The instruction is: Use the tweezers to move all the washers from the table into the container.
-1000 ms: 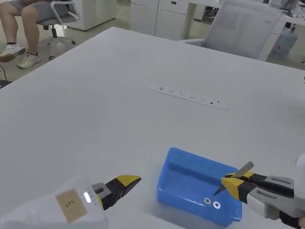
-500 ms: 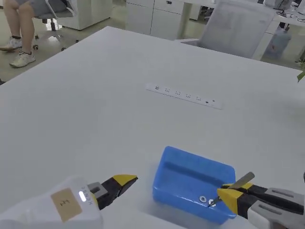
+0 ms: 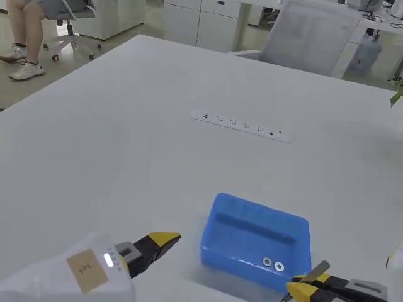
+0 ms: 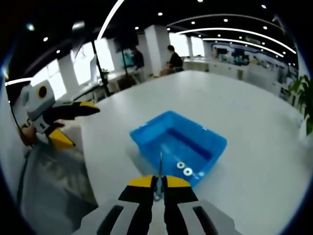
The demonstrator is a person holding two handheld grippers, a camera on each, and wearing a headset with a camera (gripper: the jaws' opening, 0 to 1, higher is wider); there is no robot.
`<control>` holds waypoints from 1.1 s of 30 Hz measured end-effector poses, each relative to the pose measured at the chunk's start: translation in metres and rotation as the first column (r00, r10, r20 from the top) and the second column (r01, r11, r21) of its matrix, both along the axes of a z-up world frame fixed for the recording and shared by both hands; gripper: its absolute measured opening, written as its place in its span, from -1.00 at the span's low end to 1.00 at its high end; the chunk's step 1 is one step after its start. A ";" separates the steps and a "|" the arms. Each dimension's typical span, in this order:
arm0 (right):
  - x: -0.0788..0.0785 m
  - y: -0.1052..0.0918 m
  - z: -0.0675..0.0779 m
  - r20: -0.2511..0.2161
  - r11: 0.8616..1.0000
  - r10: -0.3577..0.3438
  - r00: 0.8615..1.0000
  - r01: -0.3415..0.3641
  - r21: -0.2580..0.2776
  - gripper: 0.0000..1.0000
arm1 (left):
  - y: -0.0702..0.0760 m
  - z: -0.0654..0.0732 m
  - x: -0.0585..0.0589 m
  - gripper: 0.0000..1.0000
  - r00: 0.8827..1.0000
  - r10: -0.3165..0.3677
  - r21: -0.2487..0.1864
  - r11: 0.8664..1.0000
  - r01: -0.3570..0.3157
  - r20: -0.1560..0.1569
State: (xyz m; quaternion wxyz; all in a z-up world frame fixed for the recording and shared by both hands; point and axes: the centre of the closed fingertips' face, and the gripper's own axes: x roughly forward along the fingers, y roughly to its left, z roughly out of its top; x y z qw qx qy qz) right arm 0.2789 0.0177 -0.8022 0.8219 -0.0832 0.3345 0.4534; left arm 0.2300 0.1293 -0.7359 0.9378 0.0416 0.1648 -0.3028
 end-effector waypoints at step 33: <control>-0.008 0.005 -0.011 0.059 0.988 0.122 0.991 -0.115 -0.106 -0.92 | -0.002 0.000 0.000 0.15 1.000 -0.003 -0.002 1.000 0.003 -0.002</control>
